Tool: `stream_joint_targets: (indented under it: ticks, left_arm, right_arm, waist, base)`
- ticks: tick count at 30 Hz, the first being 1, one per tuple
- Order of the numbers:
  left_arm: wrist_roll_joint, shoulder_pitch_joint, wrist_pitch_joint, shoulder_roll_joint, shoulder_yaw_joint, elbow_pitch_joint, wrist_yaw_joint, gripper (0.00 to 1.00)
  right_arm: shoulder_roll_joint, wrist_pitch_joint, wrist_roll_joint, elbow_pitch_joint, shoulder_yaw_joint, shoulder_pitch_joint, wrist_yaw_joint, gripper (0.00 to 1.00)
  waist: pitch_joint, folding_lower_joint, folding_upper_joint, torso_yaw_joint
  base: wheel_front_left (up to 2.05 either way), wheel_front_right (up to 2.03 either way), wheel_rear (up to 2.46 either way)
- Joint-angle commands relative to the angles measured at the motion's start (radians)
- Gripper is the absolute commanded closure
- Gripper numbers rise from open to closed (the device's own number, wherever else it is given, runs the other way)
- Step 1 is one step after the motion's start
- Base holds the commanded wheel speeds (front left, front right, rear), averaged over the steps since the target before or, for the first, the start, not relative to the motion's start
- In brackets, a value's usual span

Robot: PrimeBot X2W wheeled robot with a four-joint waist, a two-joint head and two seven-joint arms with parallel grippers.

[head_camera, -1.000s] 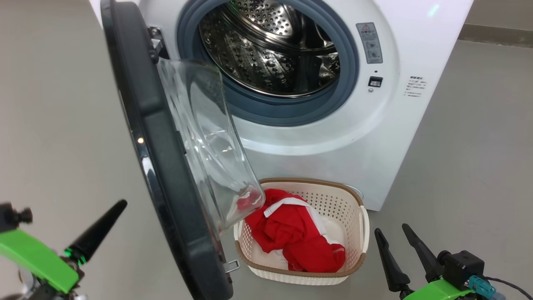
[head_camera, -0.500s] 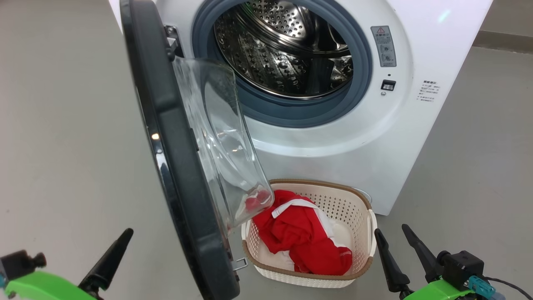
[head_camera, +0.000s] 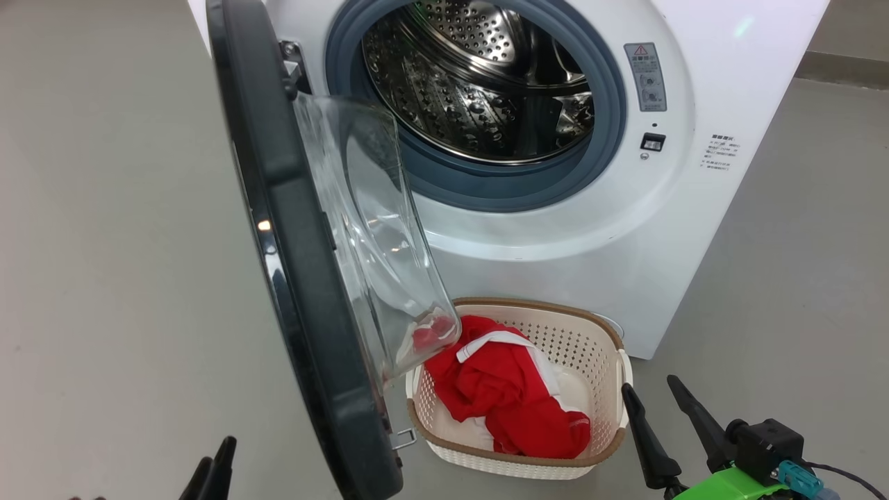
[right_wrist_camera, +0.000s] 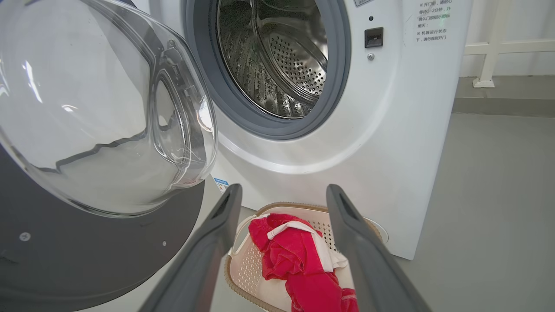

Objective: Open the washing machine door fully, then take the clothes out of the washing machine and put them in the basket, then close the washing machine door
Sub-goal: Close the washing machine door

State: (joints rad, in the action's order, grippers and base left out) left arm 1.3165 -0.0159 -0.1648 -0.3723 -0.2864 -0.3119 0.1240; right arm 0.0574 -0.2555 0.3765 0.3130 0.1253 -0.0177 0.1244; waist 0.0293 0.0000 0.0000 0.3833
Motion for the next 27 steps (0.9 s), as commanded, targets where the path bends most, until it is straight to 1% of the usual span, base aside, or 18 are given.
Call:
stream_joint_targets:
  ticks: [1,3,6,7,9,13,17,19,21,23,27]
  left_arm:
    - [-0.002,-0.019,-0.024,-0.021,0.034,0.007,0.007,0.0]
    - [-0.024,-0.02,-0.058,-0.021,0.019,-0.012,0.007,0.0]
    - [-0.096,-0.027,-0.09,-0.014,0.013,-0.052,0.007,0.0]
    - [-0.128,-0.029,-0.094,-0.01,0.015,-0.065,0.007,0.0]
    - [-0.238,-0.038,-0.096,0.003,0.056,-0.078,0.007,0.0]
    - [-0.48,-0.027,-0.097,0.075,0.166,-0.063,0.007,0.0]
    - [-0.695,-0.005,-0.097,0.152,0.26,-0.015,0.007,0.0]
    - [-0.827,0.007,-0.097,0.17,0.287,0.013,0.007,0.0]
    - [-0.901,0.017,-0.097,0.208,0.317,0.041,0.007,0.0]
    - [-0.974,0.027,-0.097,0.234,0.349,0.066,0.007,0.0]
    - [-1.067,0.049,-0.097,0.271,0.387,0.107,0.007,0.0]
  right_arm:
    - [0.009,-0.006,-0.006,-0.021,0.028,0.015,0.006,0.0]
    - [0.011,-0.006,-0.006,-0.02,0.028,0.017,0.006,0.0]
    - [0.014,-0.006,-0.005,-0.02,0.029,0.02,0.006,0.0]
    - [0.015,-0.006,-0.005,-0.02,0.028,0.021,0.006,0.0]
    - [0.016,-0.006,-0.005,-0.021,0.024,0.022,0.006,0.0]
    - [0.016,-0.006,-0.007,-0.023,0.019,0.024,0.006,0.0]
    - [0.016,-0.006,-0.008,-0.026,0.016,0.028,0.006,0.0]
    - [0.019,-0.006,-0.008,-0.027,0.012,0.03,0.006,0.0]
    - [0.02,-0.006,-0.01,-0.032,0.009,0.033,0.006,0.0]
    - [0.021,-0.006,-0.013,-0.039,0.007,0.036,0.006,0.0]
    - [0.02,-0.006,-0.019,-0.046,0.004,0.034,0.006,0.0]
  waist:
    - [0.001,0.0,0.0,0.0]
    - [0.002,0.0,0.0,0.0]
    - [0.005,0.0,0.0,0.0]
    - [0.005,0.0,0.0,0.0]
    - [0.007,0.0,0.0,0.0]
    - [0.009,0.0,0.0,0.0]
    - [0.012,0.0,0.0,-0.003]
    - [0.014,0.0,0.0,-0.004]
    - [0.015,0.0,0.0,-0.006]
    - [0.016,0.0,0.0,-0.008]
    - [0.015,0.0,0.0,-0.011]
  base:
    - [0.0,0.0,0.0]
    - [0.0,0.0,0.0]
    - [0.0,0.0,0.0]
    - [0.0,0.0,0.0]
    - [0.0,0.0,0.0]
    - [0.0,0.0,0.0]
    - [0.0,0.0,0.0]
    - [0.0,0.0,0.0]
    - [0.0,0.0,0.0]
    - [0.0,0.0,0.0]
    - [0.0,0.0,0.0]
